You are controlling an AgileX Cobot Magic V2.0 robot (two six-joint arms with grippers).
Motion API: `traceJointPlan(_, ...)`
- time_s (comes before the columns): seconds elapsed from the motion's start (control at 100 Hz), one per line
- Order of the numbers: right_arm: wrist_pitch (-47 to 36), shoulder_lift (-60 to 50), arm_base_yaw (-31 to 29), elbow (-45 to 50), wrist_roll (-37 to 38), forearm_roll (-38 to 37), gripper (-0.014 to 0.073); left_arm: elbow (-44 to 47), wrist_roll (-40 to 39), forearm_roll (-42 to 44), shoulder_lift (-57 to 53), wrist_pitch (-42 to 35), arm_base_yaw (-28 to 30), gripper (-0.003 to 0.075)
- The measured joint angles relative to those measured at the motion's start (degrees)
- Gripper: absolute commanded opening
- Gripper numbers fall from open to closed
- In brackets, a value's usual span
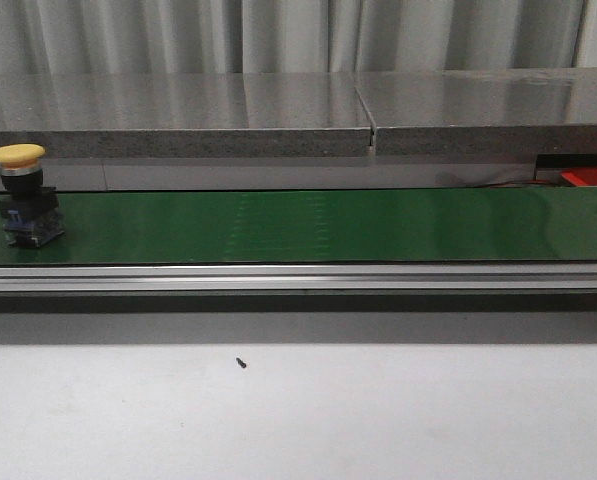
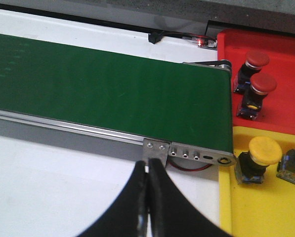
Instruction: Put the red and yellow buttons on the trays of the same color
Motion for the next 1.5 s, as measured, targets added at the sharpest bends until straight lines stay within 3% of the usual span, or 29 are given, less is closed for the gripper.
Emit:
traceJointPlan(0.16, 0.0, 0.0, 0.0, 0.0, 0.0, 0.0, -0.0068, 0.0, 0.3, 0.0, 1.4, 0.7, 0.0, 0.0417)
traceJointPlan(0.23, 0.0, 0.0, 0.0, 0.0, 0.0, 0.0, -0.0068, 0.0, 0.4, 0.0, 1.5, 0.9, 0.0, 0.0472)
traceJointPlan(0.72, 0.0, 0.0, 0.0, 0.0, 0.0, 0.0, -0.0068, 0.0, 1.6, -2.2, -5.0, -0.5, -1.8, 0.0472)
traceJointPlan(0.86, 0.0, 0.0, 0.0, 0.0, 0.0, 0.0, -0.0068, 0.0, 1.8, -2.2, -9.1, -0.7, -4.5, 0.0368)
traceJointPlan(1.09, 0.0, 0.0, 0.0, 0.0, 0.0, 0.0, -0.0068, 0.9, 1.9, -2.2, -15.6, -1.6, -9.9, -0.0018)
traceJointPlan(1.5, 0.0, 0.0, 0.0, 0.0, 0.0, 0.0, -0.0068, 13.0, 2.1, -2.2, -31.4, -7.2, -19.4, -0.0019)
